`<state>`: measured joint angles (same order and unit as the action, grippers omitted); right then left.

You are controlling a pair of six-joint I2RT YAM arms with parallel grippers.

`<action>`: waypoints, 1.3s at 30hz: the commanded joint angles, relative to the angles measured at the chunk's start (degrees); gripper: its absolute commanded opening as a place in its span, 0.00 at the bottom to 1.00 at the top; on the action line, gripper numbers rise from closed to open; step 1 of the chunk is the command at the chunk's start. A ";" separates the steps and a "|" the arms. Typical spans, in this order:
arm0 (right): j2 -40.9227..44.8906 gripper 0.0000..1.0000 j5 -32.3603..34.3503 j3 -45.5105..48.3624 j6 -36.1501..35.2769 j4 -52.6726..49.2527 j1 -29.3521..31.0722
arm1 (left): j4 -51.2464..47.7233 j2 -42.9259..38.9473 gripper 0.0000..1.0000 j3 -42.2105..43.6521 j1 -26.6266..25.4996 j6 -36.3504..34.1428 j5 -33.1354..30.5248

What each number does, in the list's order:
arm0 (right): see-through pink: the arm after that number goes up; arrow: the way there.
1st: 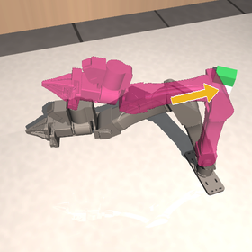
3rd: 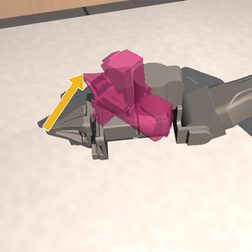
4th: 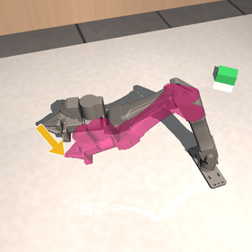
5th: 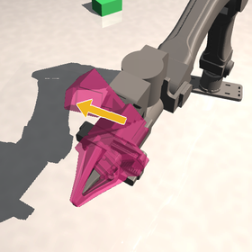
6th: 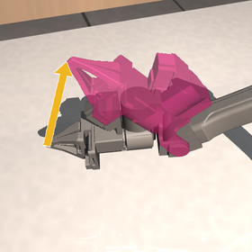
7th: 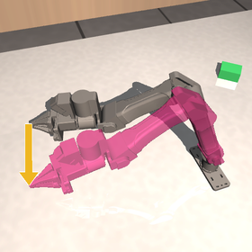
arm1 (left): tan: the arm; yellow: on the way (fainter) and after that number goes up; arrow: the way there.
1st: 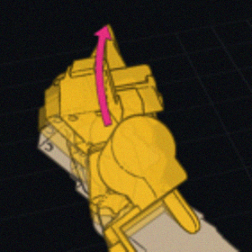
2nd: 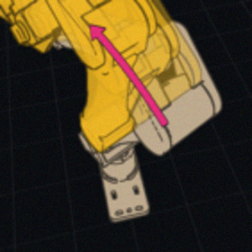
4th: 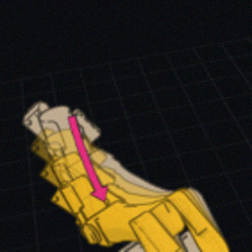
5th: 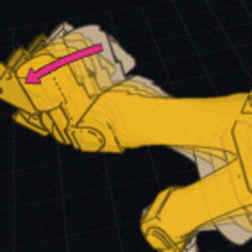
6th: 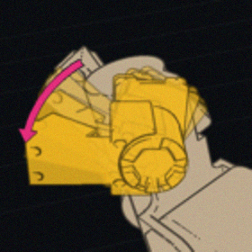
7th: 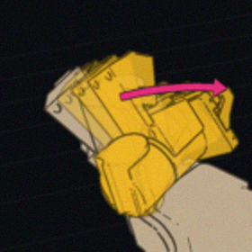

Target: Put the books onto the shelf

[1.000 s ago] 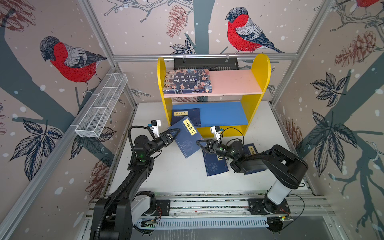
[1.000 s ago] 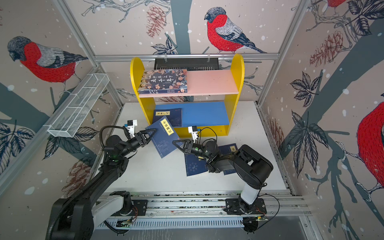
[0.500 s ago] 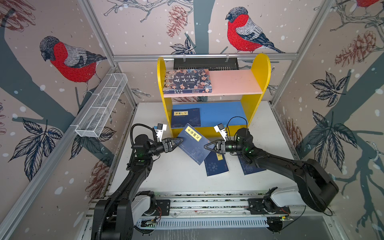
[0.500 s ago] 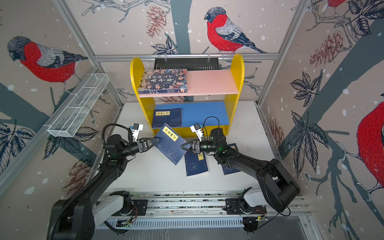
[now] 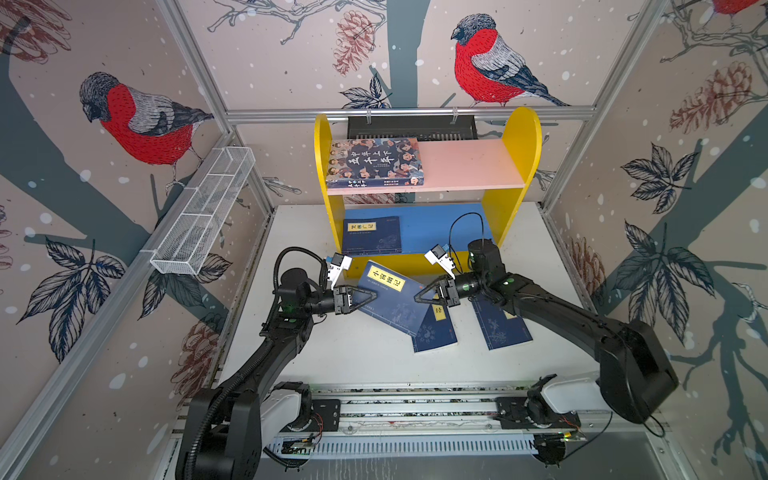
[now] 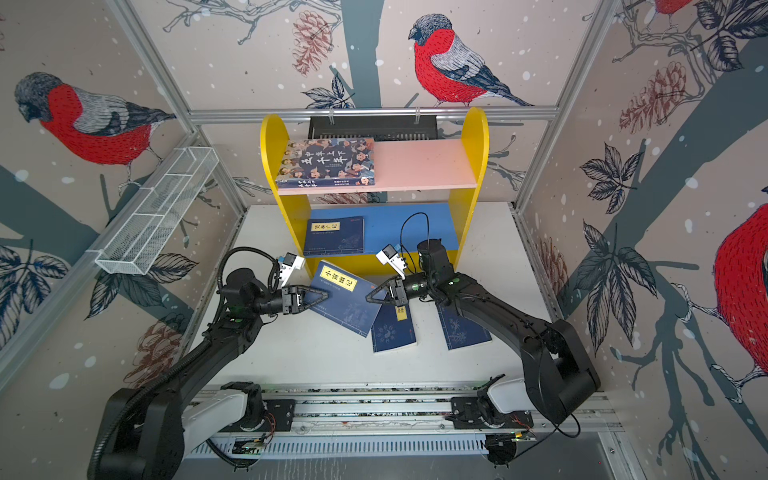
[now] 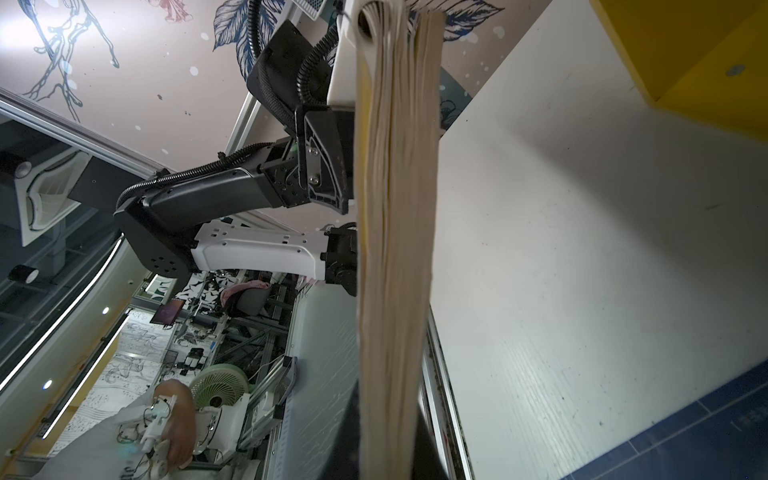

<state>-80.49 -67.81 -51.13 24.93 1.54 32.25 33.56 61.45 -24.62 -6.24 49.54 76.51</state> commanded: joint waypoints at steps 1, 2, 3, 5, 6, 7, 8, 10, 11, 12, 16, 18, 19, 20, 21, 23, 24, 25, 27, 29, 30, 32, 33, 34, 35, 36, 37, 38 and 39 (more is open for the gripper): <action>-1.05 0.04 -2.15 -1.80 -7.20 -7.65 -0.55 | 0.79 -0.26 0.23 -0.58 -0.18 -0.80 1.94; -1.32 0.05 -2.24 -1.79 -6.59 -6.96 -0.76 | 0.63 -0.18 0.15 -0.69 -0.18 -0.85 1.87; -1.28 0.10 -1.96 -1.54 -5.73 -5.86 -0.86 | 0.65 -0.19 0.06 -0.84 -0.18 -0.84 1.60; -0.71 0.29 -0.46 -0.25 -1.85 -1.16 -1.17 | 0.71 -0.15 0.00 -1.17 -0.18 -0.93 1.21; -0.26 0.36 0.32 0.54 0.29 1.45 -1.37 | 0.95 -0.17 0.00 -1.45 -0.18 -0.94 0.81; 0.24 0.48 1.68 1.58 2.93 4.28 -1.93 | 1.44 -0.19 0.00 -1.69 -0.18 -0.94 0.34; 0.94 0.54 2.88 2.96 6.15 8.13 -2.59 | 2.03 -0.27 0.00 -1.97 -0.18 -0.80 -0.26; 2.27 0.58 4.18 5.99 12.34 16.01 -3.82 | 3.30 -0.18 0.00 -2.45 -0.18 -0.05 -1.45; 3.12 0.59 4.86 7.60 15.52 20.04 -4.24 | 4.30 0.04 0.00 -2.84 -0.22 0.55 -1.77; 3.74 0.59 5.53 8.77 17.57 22.99 -4.38 | 5.51 0.38 0.00 -3.09 -0.18 1.36 -2.11; 5.14 0.61 8.96 14.13 26.75 36.62 -3.79 | 12.80 2.06 0.00 -3.26 -0.18 7.76 -4.63; 4.90 0.61 10.23 15.80 30.22 42.37 -2.81 | 17.07 3.15 0.00 -2.98 -0.18 10.66 -5.36; 4.62 0.61 11.16 16.05 30.83 43.55 -2.04 | 18.92 3.76 0.00 -2.76 -0.18 12.02 -5.91; 4.15 0.61 11.92 15.91 30.70 43.54 -1.26 | 20.61 4.46 0.00 -2.63 -0.18 13.17 -6.54; 3.76 0.61 12.55 15.93 30.69 43.95 -0.57 | 21.77 4.97 0.00 -2.46 -0.18 14.24 -7.05; 3.11 0.60 14.11 15.98 31.01 44.93 0.77 | 24.79 6.18 0.00 -1.81 -0.13 17.05 -8.57; 2.76 0.60 14.71 16.05 31.06 45.43 1.27 | 26.46 6.47 0.00 -1.38 -0.09 18.21 -9.10; 2.48 0.59 15.24 16.04 31.36 46.32 1.77 | 28.11 6.66 0.00 -1.01 -0.09 19.24 -9.61; 1.81 0.56 16.14 15.93 31.77 47.28 2.15 | 29.45 6.50 0.00 -0.78 0.00 19.78 -10.21; 1.18 0.51 16.81 15.89 32.12 47.92 2.20 | 30.02 5.89 0.00 -0.35 0.49 20.45 -11.40; 0.98 0.48 17.08 15.89 32.24 48.28 2.20 | 30.41 5.64 0.00 -0.13 0.76 20.72 -11.77; 0.36 0.40 17.80 15.73 32.57 48.76 2.16 | 30.75 5.35 0.00 0.26 1.29 21.31 -12.39; -0.13 0.36 18.05 15.55 32.68 49.20 2.20 | 30.95 5.33 0.00 0.49 1.49 21.51 -12.52; -0.66 0.32 17.92 15.33 33.12 49.94 2.17 | 30.95 5.38 0.00 0.66 1.58 21.56 -12.66; -1.22 0.28 17.81 15.08 33.53 50.75 2.20 | 30.90 5.35 0.00 0.78 1.66 21.51 -12.82; -1.94 0.25 17.62 14.73 33.98 51.57 2.20 | 30.91 5.35 0.00 0.95 1.75 21.47 -13.09; -2.62 0.22 17.33 14.30 34.36 52.41 2.24 | 30.86 5.35 0.00 1.03 1.87 21.35 -13.51; -3.26 0.19 17.10 13.86 34.69 53.03 2.18 | 30.68 5.35 0.00 1.07 1.99 21.14 -13.73; -3.97 0.13 16.80 13.35 34.92 53.45 2.20 | 30.28 5.49 0.00 1.07 2.15 20.96 -13.92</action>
<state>-83.53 -50.63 -36.67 58.50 49.80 34.41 59.57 67.07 -23.62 -4.38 70.04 63.77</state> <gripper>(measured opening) 0.158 0.122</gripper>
